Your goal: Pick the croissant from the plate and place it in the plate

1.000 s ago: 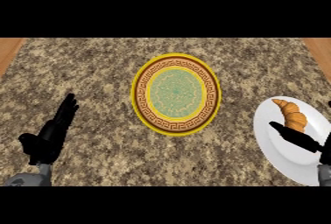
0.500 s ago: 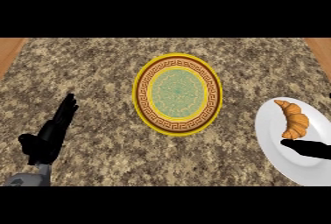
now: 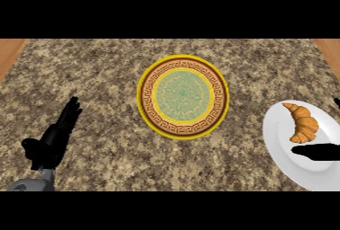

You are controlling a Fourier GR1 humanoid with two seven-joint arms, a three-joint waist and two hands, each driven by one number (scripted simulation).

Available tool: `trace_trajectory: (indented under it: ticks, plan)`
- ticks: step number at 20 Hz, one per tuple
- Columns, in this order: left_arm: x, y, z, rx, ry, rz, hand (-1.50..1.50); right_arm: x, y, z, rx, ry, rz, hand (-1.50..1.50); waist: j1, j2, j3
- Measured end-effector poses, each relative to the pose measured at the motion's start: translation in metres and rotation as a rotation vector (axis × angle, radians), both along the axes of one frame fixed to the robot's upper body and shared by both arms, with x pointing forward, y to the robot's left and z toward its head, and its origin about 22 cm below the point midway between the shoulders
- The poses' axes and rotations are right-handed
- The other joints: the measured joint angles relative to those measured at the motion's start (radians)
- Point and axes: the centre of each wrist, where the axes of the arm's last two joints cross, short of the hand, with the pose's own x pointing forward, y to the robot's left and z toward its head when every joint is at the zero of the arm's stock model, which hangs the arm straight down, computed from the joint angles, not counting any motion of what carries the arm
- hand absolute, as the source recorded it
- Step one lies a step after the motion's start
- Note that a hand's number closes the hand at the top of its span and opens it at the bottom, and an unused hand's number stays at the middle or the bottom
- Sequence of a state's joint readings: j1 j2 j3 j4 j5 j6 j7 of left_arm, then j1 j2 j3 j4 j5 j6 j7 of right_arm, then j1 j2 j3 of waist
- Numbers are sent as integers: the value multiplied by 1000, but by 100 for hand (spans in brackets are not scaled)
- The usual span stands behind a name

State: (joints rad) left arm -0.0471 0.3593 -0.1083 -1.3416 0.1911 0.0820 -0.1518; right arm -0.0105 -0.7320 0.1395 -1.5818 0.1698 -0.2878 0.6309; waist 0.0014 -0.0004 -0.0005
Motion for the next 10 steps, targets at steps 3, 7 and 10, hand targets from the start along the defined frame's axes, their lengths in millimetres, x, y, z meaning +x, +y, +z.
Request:
trace_trajectory:
  ticks: [3, 7, 10]
  plan:
    - [5, 4, 3, 0, 1, -4, 0, 5, -5, -3, -20, 66, 2, -150, 0, 0, 0]
    - [7, 0, -3, -3, 2, -5, 0, 13, -9, -15, -16, 105, 11, -150, 0, 1, 0]
    - [7, 5, 5, -1, 1, -4, 0, 20, -14, -22, -11, 120, 13, -150, 1, 1, 0]
